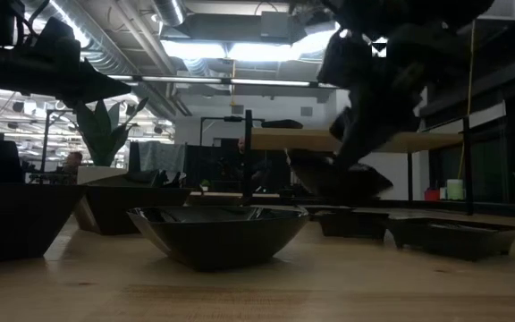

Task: Pick & Place Mini shaped plates
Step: Stack the black leaf-shaped plate on top of the black leaf-shaped plate on the shelf

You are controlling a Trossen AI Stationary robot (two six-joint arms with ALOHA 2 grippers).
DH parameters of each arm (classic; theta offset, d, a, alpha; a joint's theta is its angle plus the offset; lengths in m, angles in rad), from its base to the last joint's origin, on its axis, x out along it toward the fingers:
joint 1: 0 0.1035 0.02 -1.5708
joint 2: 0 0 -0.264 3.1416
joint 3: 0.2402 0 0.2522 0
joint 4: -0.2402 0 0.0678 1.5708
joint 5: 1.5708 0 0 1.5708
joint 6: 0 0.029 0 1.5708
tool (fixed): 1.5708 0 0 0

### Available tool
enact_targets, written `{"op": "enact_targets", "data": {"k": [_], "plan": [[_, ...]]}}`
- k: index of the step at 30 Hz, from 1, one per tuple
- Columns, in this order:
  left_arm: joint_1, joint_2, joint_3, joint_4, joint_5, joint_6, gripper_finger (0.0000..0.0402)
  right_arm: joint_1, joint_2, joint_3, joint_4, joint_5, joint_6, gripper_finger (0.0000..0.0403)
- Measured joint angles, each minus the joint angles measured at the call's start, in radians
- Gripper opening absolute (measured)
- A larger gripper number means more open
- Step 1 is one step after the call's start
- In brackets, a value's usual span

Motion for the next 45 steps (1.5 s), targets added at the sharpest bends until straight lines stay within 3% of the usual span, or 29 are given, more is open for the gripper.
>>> {"op": "enact_targets", "data": {"k": [5,15,20,35,45], "plan": [[0.0,0.0,0.0,0.0,0.001,0.0,0.0004,-0.002,0.0,0.066,0.001,0.007,-0.05,0.0007],[0.0,0.0,0.0,0.0,0.002,0.0,0.0004,-0.008,0.0,0.226,0.003,0.27,-0.141,0.0006],[0.0,0.0,0.0,0.0,0.003,0.0,0.0004,-0.045,0.0,0.284,0.002,0.34,-0.143,0.0004],[0.0,0.0,0.0,0.0,0.003,0.0,0.0004,-0.294,0.0,0.466,-0.145,0.343,-0.183,0.0006],[0.0,0.0,0.0,0.0,0.003,0.0,0.0004,-0.468,-0.001,0.447,-0.141,0.345,0.018,0.0004]]}}
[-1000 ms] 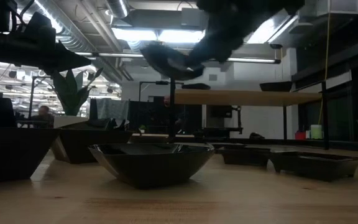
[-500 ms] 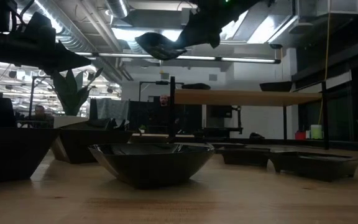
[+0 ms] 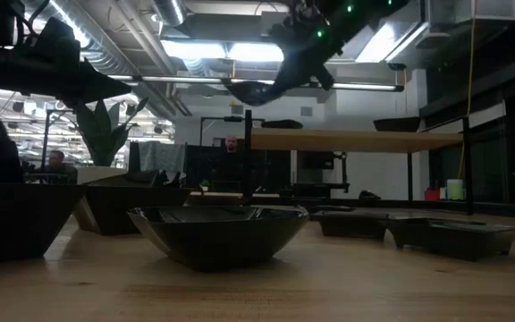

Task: Pick & Place Mini shaped plates
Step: Stack the black leaf-shaped plate on top of the black leaf-shaped plate on the shelf

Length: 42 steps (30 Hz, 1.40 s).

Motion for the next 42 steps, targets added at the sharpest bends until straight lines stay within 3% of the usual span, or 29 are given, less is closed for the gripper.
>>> {"op": "enact_targets", "data": {"k": [10,15,29,36,42], "plan": [[0.0,0.0,0.0,0.0,0.0,0.0,0.0004,-0.077,0.0,-0.003,-0.016,0.076,0.087,0.0005],[0.0,0.0,0.0,0.0,0.0,0.0,0.0004,-0.082,0.0,-0.003,-0.041,0.078,0.106,0.0005],[0.0,0.0,0.0,0.0,0.0,0.0,0.0004,-0.082,0.0,-0.004,-0.118,0.22,0.111,0.0007],[0.0,0.0,0.0,0.0,0.0,0.0,0.0004,-0.08,0.0,-0.004,-0.106,0.309,0.231,0.0007],[0.0,0.0,0.0,0.0,0.0,0.0,0.0004,-0.053,0.0,-0.004,-0.152,0.311,0.333,0.0007]]}}
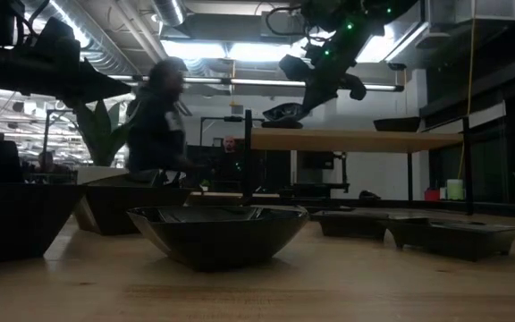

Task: Pick & Place Mini shaped plates
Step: Stack the black leaf-shaped plate on top of the black leaf-shaped plate on the shelf, then put the black square plate on the shelf

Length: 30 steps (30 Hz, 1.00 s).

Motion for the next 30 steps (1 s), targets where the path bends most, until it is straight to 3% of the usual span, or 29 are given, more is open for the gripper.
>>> {"op": "enact_targets", "data": {"k": [6,15,21,30], "plan": [[0.0,0.0,0.0,0.0,0.0,0.0,0.0004,0.032,0.0,0.0,0.011,0.077,0.09,0.0007],[0.0,0.0,0.0,0.0,0.0,0.0,0.0004,0.052,0.02,0.0,-0.008,0.079,0.123,0.0006],[0.0,0.0,0.0,0.0,0.0,0.0,0.0004,0.051,0.031,-0.001,-0.083,0.08,0.116,0.0039],[0.0,0.0,0.0,0.0,0.0,0.0,0.0004,0.051,0.031,-0.001,-0.049,0.078,0.041,0.0097]]}}
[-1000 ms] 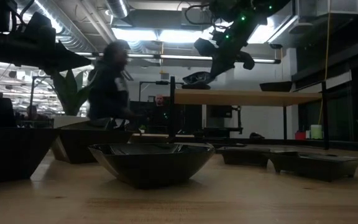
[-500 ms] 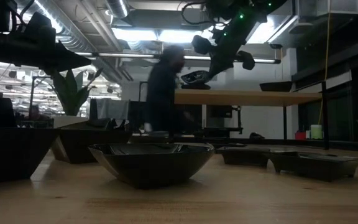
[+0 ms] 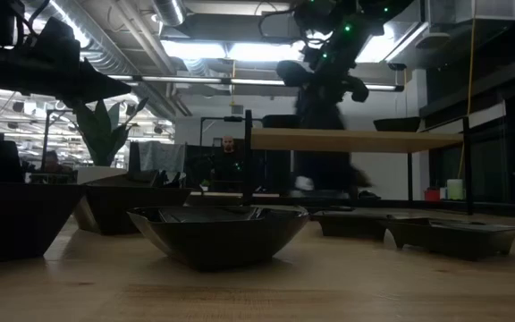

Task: Pick & Place Mini shaped plates
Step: Put the black square plate on the shelf

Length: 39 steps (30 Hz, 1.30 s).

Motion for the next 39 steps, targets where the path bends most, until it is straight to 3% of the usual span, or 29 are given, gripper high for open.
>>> {"op": "enact_targets", "data": {"k": [6,13,24,32,39], "plan": [[0.0,0.0,0.0,0.0,0.0,0.0,0.0004,0.0,-0.004,0.0,0.019,-0.066,-0.098,0.0124],[0.0,0.0,0.0,0.0,0.0,0.0,0.0004,0.024,-0.004,0.0,0.03,-0.189,-0.199,0.0126],[0.0,0.0,0.0,0.0,0.0,0.0,0.0004,0.198,-0.004,0.0,0.029,-0.249,-0.272,0.0126],[0.0,0.0,0.0,0.0,0.0,0.0,0.0004,0.318,-0.004,0.001,0.006,-0.342,-0.249,0.0126],[0.0,0.0,0.0,0.0,0.0,0.0,0.0004,0.406,-0.004,0.001,0.0,-0.352,-0.213,0.0126]]}}
